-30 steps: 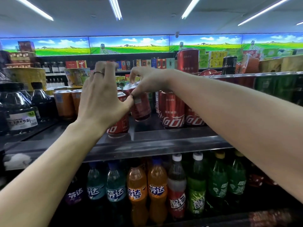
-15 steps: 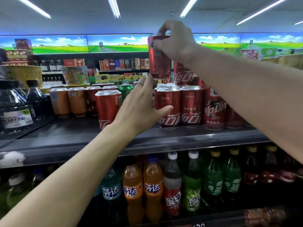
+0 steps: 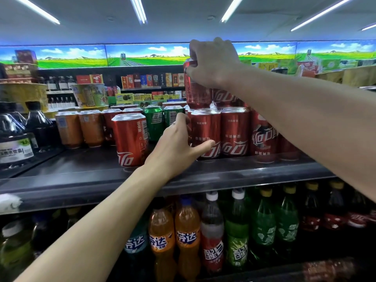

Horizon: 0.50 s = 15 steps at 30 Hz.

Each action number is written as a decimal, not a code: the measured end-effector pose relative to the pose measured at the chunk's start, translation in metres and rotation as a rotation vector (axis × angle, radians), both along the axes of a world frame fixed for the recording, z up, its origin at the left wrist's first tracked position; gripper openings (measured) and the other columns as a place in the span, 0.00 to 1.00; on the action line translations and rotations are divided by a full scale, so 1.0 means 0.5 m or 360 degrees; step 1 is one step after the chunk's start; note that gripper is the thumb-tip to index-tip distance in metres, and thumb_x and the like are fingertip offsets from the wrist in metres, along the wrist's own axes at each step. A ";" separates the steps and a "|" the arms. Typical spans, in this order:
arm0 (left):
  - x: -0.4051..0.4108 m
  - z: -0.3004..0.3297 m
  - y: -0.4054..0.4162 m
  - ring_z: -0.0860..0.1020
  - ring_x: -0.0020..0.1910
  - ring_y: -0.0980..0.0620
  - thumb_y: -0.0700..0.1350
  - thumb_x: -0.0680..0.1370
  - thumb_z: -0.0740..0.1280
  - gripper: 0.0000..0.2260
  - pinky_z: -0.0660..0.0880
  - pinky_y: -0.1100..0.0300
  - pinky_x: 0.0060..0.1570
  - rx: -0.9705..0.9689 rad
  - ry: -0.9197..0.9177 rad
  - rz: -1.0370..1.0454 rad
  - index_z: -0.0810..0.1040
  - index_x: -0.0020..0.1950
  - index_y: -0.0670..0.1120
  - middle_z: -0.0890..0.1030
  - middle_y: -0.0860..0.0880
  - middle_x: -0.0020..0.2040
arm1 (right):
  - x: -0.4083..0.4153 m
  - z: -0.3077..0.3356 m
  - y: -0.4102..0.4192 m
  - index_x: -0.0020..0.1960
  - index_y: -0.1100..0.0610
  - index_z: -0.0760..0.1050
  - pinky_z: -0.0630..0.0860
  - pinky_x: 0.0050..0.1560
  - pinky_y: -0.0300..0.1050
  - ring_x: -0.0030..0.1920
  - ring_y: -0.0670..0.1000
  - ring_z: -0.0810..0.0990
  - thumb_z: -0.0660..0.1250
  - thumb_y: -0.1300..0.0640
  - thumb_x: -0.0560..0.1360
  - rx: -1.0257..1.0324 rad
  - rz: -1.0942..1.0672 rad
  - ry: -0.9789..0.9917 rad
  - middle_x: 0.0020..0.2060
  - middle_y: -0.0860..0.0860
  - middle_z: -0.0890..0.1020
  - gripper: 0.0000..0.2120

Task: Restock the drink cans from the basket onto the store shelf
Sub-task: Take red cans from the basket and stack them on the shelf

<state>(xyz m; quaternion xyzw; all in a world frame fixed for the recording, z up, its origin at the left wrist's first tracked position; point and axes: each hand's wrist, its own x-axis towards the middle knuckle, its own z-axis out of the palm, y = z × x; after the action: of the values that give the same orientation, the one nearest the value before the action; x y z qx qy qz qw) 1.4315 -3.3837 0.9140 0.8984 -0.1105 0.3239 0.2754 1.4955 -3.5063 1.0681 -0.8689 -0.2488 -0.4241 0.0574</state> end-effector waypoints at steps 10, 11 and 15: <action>0.027 0.051 -0.004 0.77 0.57 0.68 0.58 0.75 0.77 0.38 0.71 0.71 0.55 -0.0278 0.0237 -0.0327 0.61 0.79 0.57 0.75 0.64 0.64 | 0.002 0.000 -0.005 0.66 0.56 0.68 0.65 0.65 0.57 0.52 0.60 0.74 0.55 0.49 0.82 -0.0247 -0.0158 -0.0110 0.47 0.57 0.79 0.16; 0.032 0.049 -0.005 0.78 0.58 0.67 0.57 0.75 0.77 0.38 0.72 0.72 0.54 -0.0298 0.0225 -0.0333 0.62 0.79 0.57 0.76 0.62 0.66 | 0.003 -0.001 -0.006 0.66 0.56 0.68 0.65 0.65 0.57 0.52 0.60 0.74 0.55 0.49 0.82 -0.0257 -0.0170 -0.0100 0.47 0.57 0.79 0.17; 0.035 0.038 -0.010 0.78 0.60 0.61 0.58 0.74 0.77 0.39 0.70 0.77 0.49 -0.0339 0.0173 -0.0294 0.62 0.80 0.55 0.75 0.60 0.66 | 0.009 -0.010 -0.006 0.70 0.56 0.66 0.65 0.67 0.59 0.64 0.63 0.74 0.55 0.46 0.83 -0.0279 -0.0215 -0.0090 0.58 0.61 0.81 0.20</action>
<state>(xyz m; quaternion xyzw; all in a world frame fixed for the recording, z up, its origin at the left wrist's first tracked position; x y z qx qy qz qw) 1.4488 -3.3886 0.9330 0.8663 -0.1426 0.2579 0.4033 1.5002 -3.5094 1.0628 -0.8731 -0.2273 -0.4278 -0.0547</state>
